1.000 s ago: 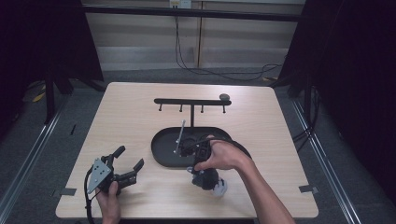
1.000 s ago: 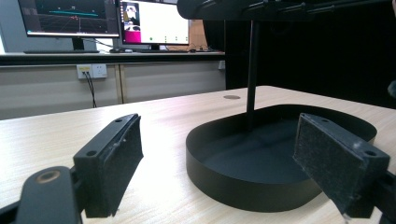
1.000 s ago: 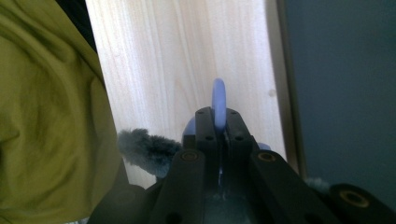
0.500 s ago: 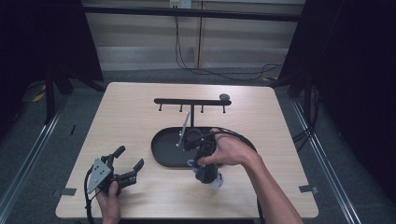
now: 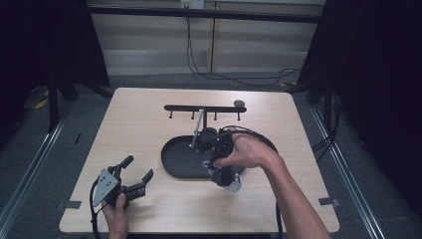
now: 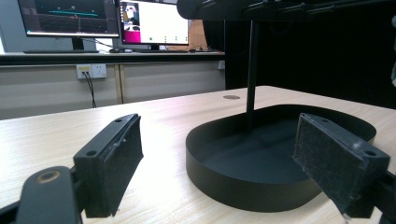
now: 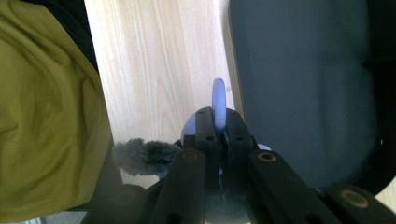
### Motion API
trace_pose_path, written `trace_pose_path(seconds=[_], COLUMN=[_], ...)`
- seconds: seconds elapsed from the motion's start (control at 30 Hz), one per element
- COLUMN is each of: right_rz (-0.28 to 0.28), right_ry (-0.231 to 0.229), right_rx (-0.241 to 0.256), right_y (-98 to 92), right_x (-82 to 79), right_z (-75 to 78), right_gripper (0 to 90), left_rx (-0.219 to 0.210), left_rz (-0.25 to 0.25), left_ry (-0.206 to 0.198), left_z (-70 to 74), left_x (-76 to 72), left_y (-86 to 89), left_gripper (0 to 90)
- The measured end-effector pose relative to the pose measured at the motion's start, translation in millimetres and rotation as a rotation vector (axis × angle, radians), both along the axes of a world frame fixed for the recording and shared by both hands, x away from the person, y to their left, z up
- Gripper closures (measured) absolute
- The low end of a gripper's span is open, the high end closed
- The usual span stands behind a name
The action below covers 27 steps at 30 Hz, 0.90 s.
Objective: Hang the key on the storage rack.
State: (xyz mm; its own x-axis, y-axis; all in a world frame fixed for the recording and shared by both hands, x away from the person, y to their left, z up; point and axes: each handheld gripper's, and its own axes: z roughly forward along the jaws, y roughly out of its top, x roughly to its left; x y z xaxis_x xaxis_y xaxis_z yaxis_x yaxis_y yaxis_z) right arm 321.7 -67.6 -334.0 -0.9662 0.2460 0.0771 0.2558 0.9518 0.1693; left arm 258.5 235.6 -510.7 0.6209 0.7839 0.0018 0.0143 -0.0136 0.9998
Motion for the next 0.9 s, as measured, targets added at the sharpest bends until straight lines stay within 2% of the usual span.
trace_pose_path(seconds=[0.27, 0.37, 0.57, 0.73, 0.8, 0.9], right_rz=[-0.020, -0.013, -0.009, -0.010, -0.011, -0.014], right_ry=[-0.002, -0.017, -0.027, -0.030, -0.026, -0.022], right_rx=[0.007, 0.029, 0.029, 0.019, -0.004, 0.000], right_y=[-2.6, -4.5, -4.3, -3.0, -2.9, -5.6], right_x=[9.1, 14.5, 21.4, 29.3, 32.3, 38.4], right_z=[9.7, 15.3, 25.2, 30.9, 31.8, 33.6], right_gripper=[87.4, 87.4, 87.4, 87.4, 87.4, 87.3], left_rx=[0.000, 0.000, 0.000, 0.001, 0.001, 0.001], left_rz=[0.000, 0.000, 0.000, 0.000, 0.001, 0.000], left_ry=[0.000, 0.000, 0.000, 0.000, 0.001, 0.000], left_z=[0.0, 0.0, 0.0, 0.0, 0.0, 0.0], left_x=[0.0, 0.0, 0.0, 0.0, -0.1, 0.0], left_y=[0.0, 0.0, 0.0, 0.0, 0.0, 0.0], left_gripper=[15.3, 15.3, 15.3, 15.3, 15.3, 15.3])
